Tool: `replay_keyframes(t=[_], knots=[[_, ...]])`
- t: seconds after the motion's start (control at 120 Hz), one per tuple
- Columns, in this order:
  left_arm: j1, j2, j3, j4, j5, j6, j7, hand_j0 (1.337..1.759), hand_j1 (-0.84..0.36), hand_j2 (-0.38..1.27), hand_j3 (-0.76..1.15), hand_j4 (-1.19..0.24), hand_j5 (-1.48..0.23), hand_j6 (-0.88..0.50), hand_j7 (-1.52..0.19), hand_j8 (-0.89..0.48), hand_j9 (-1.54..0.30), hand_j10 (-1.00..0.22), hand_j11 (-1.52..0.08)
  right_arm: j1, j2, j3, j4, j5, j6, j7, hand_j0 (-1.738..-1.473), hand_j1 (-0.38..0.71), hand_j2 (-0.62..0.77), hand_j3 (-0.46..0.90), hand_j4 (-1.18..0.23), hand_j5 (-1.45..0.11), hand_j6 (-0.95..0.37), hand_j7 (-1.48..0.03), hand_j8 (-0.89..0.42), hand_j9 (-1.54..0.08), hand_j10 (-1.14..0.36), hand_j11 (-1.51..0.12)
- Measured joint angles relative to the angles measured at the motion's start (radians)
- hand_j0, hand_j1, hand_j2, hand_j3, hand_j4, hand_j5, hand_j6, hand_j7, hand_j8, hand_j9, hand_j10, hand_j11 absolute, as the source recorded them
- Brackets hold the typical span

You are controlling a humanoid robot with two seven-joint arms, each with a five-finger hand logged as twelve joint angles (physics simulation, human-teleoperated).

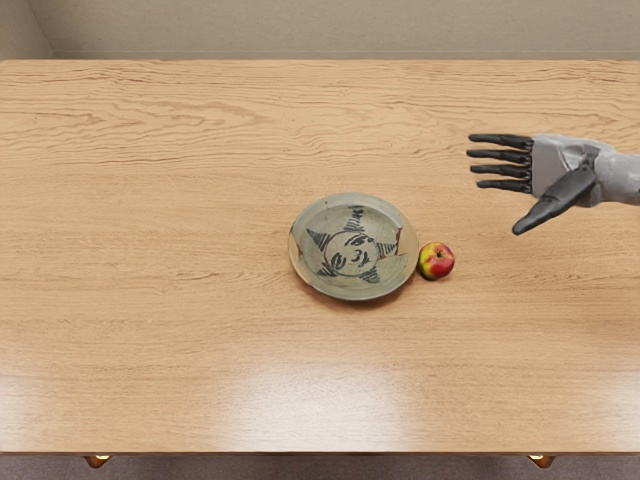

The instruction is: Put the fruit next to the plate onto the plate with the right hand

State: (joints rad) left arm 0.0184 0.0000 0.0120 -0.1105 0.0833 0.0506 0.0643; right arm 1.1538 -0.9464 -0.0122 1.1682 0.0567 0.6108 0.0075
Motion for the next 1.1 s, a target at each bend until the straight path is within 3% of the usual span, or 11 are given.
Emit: replay_keyframes(t=[0.158, 0.25, 0.5, 0.75, 0.792, 0.85, 0.992, 1.1], knots=[[0.0, 0.0, 0.0, 0.0, 0.0, 0.0, 0.0, 1.658, 0.06, 0.05, 0.0, -0.24, -0.32, -0.24, -0.32, -0.24, -0.32, -0.24, -0.32, -0.116, -0.021, 0.154, 0.006, -0.066, 0.0, -0.003, -1.658, -0.3, -0.01, 0.0, -0.04, -0.05, -0.04, -0.05, -0.04, -0.05, -0.04, -0.05], [0.0, 0.0, 0.0, 0.0, 0.0, 0.0, 0.0, 1.658, 0.06, 0.05, 0.0, -0.24, -0.32, -0.24, -0.32, -0.24, -0.32, -0.24, -0.32, -0.138, -0.069, 0.19, 0.105, -0.122, 0.0, -0.001, -1.658, -0.3, -0.01, 0.0, -0.04, -0.05, -0.04, -0.05, -0.04, -0.05, -0.04, -0.05], [0.0, 0.0, 0.0, 0.0, 0.0, 0.0, 0.0, 1.658, 0.06, 0.05, 0.0, -0.24, -0.32, -0.24, -0.32, -0.24, -0.32, -0.24, -0.32, -0.119, -0.145, 0.213, 0.31, -0.247, -0.029, 0.016, -1.658, -0.3, -0.01, 0.0, -0.04, -0.05, -0.04, -0.05, -0.04, -0.05, -0.04, -0.05], [0.0, 0.0, 0.0, 0.0, 0.0, 0.0, 0.0, 1.658, 0.06, 0.05, 0.0, -0.24, -0.32, -0.24, -0.32, -0.24, -0.32, -0.24, -0.32, -0.1, -0.175, 0.209, 0.424, -0.355, -0.346, 0.01, -1.658, -0.3, -0.01, 0.0, -0.04, -0.05, -0.04, -0.05, -0.04, -0.05, -0.04, -0.05], [0.0, 0.0, 0.0, 0.0, 0.0, 0.0, 0.0, 1.658, 0.06, 0.05, 0.0, -0.24, -0.32, -0.24, -0.32, -0.24, -0.32, -0.24, -0.32, -0.1, -0.159, 0.207, 0.438, -0.37, -0.405, -0.012, -1.658, -0.3, -0.01, 0.0, -0.04, -0.05, -0.04, -0.05, -0.04, -0.05, -0.04, -0.05], [0.0, 0.0, 0.0, 0.0, 0.0, 0.0, 0.0, 1.658, 0.06, 0.05, 0.0, -0.24, -0.32, -0.24, -0.32, -0.24, -0.32, -0.24, -0.32, -0.102, -0.125, 0.203, 0.45, -0.394, -0.474, -0.073, -1.658, -0.3, -0.01, 0.0, -0.04, -0.05, -0.04, -0.05, -0.04, -0.05, -0.04, -0.05], [0.0, 0.0, 0.0, 0.0, 0.0, 0.0, 0.0, 1.658, 0.06, 0.05, 0.0, -0.24, -0.32, -0.24, -0.32, -0.24, -0.32, -0.24, -0.32, -0.104, -0.05, 0.201, 0.472, -0.421, -0.608, -0.292, -1.658, -0.3, -0.01, 0.0, -0.04, -0.05, -0.04, -0.05, -0.04, -0.05, -0.04, -0.05], [0.0, 0.0, 0.0, 0.0, 0.0, 0.0, 0.0, 1.658, 0.06, 0.05, 0.0, -0.24, -0.32, -0.24, -0.32, -0.24, -0.32, -0.24, -0.32, -0.101, -0.007, 0.2, 0.494, -0.431, -0.746, -0.378, -1.658, -0.3, -0.01, 0.0, -0.04, -0.05, -0.05, -0.05, -0.04, -0.05, -0.04, -0.05]])
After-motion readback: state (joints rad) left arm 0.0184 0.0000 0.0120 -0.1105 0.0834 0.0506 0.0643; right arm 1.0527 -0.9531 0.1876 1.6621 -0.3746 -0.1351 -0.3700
